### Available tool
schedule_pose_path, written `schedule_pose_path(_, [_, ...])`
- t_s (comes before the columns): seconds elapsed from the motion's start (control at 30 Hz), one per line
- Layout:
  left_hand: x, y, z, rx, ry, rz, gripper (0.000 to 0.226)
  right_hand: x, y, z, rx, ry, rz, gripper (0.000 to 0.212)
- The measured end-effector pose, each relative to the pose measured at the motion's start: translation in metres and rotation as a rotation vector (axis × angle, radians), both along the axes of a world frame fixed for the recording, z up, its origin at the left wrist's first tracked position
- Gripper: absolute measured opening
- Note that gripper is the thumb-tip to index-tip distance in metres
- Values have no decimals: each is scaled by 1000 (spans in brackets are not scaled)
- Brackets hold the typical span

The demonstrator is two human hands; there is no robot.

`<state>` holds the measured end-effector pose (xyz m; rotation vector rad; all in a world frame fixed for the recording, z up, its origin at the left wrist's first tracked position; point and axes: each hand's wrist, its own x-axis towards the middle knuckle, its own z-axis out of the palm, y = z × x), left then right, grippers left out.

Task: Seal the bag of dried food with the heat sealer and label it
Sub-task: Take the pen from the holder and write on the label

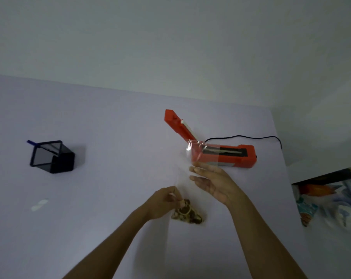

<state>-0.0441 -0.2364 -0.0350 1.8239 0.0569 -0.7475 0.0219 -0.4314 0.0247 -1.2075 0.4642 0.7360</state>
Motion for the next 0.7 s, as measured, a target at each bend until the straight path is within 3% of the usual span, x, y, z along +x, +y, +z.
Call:
schedule_pose_path(0.37, [-38, 102, -7, -17, 205, 197, 20, -6, 116, -26, -44, 46, 114, 23])
schedule_pose_path(0.5, [-39, 119, -16, 24, 219, 242, 23, -2, 135, -44, -40, 37, 102, 12])
schedule_pose_path(0.7, [-37, 133, -32, 126, 185, 304, 32, 7, 156, -70, -109, 18, 93, 19])
